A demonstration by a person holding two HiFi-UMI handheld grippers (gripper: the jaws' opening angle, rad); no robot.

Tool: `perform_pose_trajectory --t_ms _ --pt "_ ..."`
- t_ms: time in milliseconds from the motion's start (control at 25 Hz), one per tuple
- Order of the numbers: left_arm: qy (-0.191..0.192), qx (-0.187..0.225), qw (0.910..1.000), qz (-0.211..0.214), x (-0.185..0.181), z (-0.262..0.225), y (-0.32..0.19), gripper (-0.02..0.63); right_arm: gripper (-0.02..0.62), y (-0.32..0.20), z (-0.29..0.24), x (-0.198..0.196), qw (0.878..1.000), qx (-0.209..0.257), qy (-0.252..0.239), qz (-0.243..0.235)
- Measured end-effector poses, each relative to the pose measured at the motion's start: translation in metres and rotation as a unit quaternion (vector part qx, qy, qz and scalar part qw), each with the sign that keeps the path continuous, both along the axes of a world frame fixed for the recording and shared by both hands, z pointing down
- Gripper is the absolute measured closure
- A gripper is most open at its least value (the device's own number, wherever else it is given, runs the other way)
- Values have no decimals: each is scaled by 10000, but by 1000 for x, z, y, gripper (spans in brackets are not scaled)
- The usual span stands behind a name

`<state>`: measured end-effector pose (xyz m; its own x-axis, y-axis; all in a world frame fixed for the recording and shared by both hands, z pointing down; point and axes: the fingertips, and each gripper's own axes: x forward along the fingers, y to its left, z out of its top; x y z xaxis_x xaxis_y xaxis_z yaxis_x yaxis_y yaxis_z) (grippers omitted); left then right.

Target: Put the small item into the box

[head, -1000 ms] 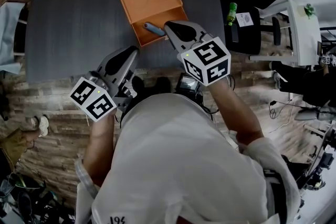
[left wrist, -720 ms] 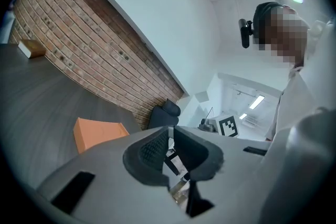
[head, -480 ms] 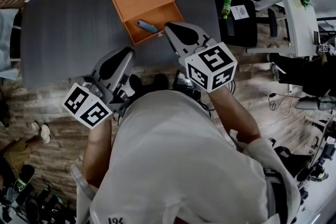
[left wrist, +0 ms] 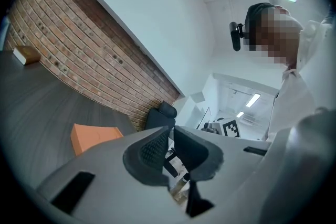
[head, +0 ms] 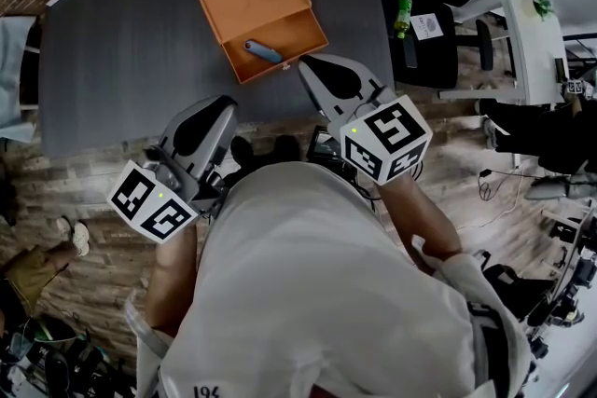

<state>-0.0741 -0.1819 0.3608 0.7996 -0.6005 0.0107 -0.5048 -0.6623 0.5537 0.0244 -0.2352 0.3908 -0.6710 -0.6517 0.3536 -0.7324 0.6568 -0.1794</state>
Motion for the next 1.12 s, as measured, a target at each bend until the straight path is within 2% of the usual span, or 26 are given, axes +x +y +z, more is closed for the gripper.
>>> perform_pose_trajectory --t_ms 640,1120 --pt "-149 244 9996 73 2 -14 9 566 583 16 -21 6 9994 292 84 -155" --pt "-151 190 9997 85 1 -12 13 566 583 18 -30 6 9993 337 0 -140"
